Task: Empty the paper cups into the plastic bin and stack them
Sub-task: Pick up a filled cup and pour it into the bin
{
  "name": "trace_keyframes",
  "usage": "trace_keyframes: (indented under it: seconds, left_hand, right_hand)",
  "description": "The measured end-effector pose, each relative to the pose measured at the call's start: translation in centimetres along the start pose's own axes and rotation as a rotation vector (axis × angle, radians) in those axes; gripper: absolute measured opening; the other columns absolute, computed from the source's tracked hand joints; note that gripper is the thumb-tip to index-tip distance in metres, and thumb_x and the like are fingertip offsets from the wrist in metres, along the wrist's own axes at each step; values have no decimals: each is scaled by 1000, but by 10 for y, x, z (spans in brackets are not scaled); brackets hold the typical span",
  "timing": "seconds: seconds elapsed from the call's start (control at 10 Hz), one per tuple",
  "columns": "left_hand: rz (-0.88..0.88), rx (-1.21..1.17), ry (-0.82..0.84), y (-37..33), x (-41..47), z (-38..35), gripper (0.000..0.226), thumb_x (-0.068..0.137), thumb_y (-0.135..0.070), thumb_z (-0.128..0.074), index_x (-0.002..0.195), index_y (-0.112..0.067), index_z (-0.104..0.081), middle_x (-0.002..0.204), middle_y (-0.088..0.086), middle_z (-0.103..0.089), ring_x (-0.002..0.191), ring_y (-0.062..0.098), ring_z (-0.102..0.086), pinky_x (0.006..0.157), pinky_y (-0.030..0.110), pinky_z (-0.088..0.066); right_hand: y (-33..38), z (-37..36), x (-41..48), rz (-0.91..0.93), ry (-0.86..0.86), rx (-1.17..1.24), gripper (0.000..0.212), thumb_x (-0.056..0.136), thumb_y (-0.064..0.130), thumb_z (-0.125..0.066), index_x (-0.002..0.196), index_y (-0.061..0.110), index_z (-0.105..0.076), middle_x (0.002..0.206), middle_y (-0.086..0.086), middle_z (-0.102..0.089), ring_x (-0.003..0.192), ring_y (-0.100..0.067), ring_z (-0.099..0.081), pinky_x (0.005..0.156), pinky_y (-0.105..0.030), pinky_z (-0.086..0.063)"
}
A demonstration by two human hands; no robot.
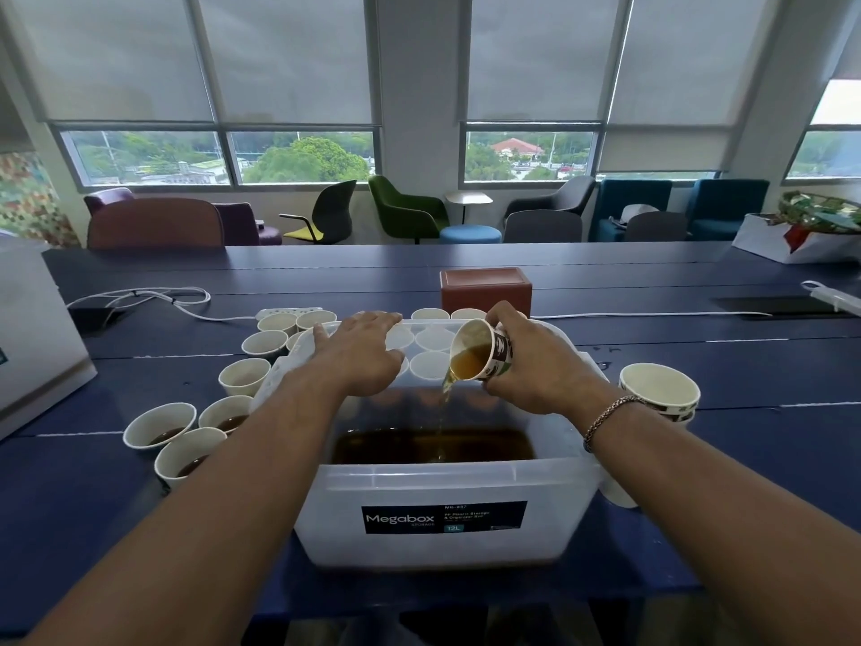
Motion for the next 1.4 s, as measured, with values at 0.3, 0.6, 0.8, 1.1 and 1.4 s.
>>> trace_keyframes:
  seconds: [0.3,0.6,0.8,1.1,1.4]
  left_hand:
    - [0,-2,11,-1,-2,2,60,100,-42,-48,153,-36,-22,164,-6,-17,151,23,-13,118,64,-3]
    - [1,7,14,-1,-2,2,61,100,-43,-48,154,-35,-21,164,-6,-16,151,23,-12,118,64,-3]
    - [-4,7,19,-1,-2,2,60,101,-42,-47,154,-35,-21,164,-6,-15,152,23,-11,117,63,-2]
    - [-10,1,17,1,-1,1,59,100,-42,-47,154,-35,-21,164,-6,-16,152,22,-10,117,63,1]
    - [-5,6,21,0,-1,1,59,101,-41,-47,154,-35,-21,164,-6,-15,152,23,-10,117,63,2]
  right_hand:
    - [2,2,3,-1,-118,-27,70,70,27,-81,123,29,-35,113,1,-56,101,-19,-52,89,-40,-52]
    - [3,6,2,-14,-172,-64,73,73,22,-79,130,28,-33,126,-2,-49,110,-18,-42,93,-39,-48]
    - [4,7,2,0,-189,-79,73,73,18,-77,131,27,-34,129,-1,-46,115,-20,-41,91,-39,-48]
    - [3,5,3,22,-184,-132,75,74,18,-76,133,28,-31,134,-1,-41,120,-21,-37,94,-41,-50]
    - [6,7,2,86,-255,-192,78,72,18,-76,136,28,-32,139,-2,-37,125,-23,-35,91,-41,-53]
Point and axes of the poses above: each hand's wrist, its own x-axis towards the middle knuckle, its own z-axis out of the back of the hand, y = z × x, the point moved 2 cm from there along x, towards the middle knuckle
